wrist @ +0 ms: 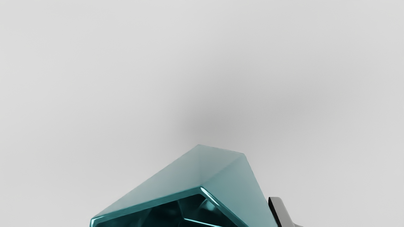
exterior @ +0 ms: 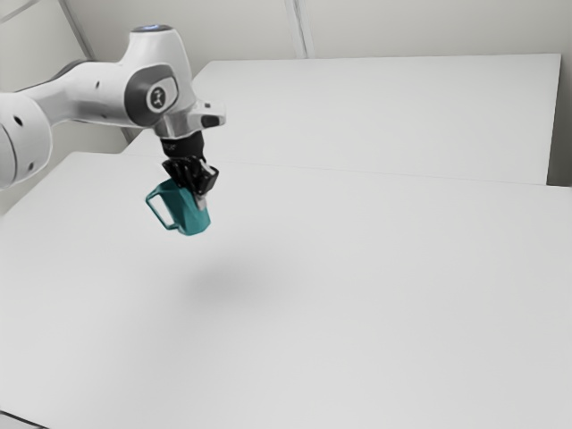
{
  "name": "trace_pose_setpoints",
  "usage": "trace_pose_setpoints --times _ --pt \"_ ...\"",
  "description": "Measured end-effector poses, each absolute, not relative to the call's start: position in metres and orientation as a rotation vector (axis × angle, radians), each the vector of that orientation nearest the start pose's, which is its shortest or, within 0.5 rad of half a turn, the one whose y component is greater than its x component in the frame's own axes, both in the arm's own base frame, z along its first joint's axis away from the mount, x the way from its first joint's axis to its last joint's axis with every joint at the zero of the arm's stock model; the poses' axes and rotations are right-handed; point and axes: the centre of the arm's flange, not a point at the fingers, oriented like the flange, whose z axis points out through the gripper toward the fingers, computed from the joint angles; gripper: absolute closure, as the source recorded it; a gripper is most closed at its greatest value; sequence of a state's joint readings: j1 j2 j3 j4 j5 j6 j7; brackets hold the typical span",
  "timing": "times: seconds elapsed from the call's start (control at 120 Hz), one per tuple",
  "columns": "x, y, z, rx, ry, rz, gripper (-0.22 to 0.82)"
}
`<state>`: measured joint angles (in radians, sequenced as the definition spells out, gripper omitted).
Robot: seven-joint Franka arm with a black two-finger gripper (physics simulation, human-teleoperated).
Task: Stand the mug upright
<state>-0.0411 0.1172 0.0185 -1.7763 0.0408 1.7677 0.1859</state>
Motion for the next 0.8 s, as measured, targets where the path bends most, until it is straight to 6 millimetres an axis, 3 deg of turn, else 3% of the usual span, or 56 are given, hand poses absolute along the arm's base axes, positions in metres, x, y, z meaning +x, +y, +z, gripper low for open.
trace_pose_setpoints --times 0.8 --pt "0.587 -0.031 0.394 -3.036 0.224 0.075 0.78"
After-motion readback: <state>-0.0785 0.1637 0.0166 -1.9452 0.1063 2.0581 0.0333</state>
